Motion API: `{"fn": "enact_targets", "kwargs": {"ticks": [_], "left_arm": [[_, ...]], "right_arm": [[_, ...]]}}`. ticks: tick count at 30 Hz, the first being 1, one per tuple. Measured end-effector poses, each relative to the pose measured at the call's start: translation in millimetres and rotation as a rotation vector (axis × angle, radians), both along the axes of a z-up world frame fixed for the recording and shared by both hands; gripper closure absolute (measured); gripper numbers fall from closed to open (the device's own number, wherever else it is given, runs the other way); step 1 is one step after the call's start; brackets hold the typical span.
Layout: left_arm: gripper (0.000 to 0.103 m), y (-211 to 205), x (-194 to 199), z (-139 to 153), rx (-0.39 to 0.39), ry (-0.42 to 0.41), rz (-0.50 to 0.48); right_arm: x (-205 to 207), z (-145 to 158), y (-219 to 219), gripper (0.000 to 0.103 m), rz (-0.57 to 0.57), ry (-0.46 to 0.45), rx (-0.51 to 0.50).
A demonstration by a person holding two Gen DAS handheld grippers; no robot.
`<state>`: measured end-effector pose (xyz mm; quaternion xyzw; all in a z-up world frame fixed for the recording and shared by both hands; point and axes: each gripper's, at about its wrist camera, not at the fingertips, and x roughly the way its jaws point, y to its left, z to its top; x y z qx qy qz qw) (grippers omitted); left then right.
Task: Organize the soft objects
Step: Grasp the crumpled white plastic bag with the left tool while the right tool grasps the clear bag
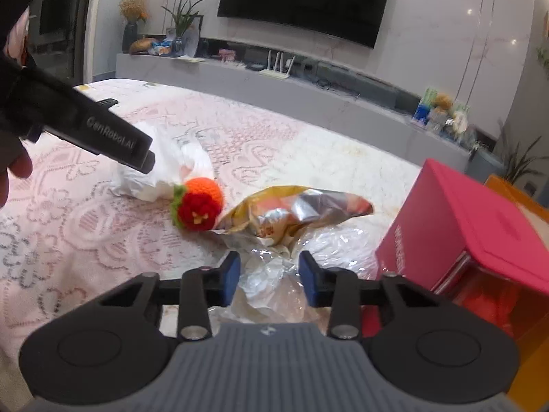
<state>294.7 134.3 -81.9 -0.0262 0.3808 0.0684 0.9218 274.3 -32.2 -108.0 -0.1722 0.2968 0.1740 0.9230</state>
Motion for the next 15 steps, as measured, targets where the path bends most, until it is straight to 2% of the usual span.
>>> {"fn": "enact_targets", "kwargs": {"ticks": [2,7,11,13,15], "left_arm": [[0.023,5,5,-2,-0.018,0.001,0.024],[0.023,24,20,-17,-0.110,0.041,0.108],[0.023,26,25,-30,-0.121,0.072,0.128],[0.026,27,25,-33,-0.151,0.077,0.131],[0.045,24,24,-33,-0.141,0.065,0.099]], "right_arm": [[-2,-1,1,0.070,0.002,-0.009,-0.014],[-1,-1,1,0.072,-0.002,-0.009,-0.014],[-1,-1,1,0.072,-0.006,-0.011,-0.014],[-1,-1,2,0.072,-0.005,-0.013,-0.018],[-1,-2,2,0.072,-0.004,-0.016,-0.021]]}}
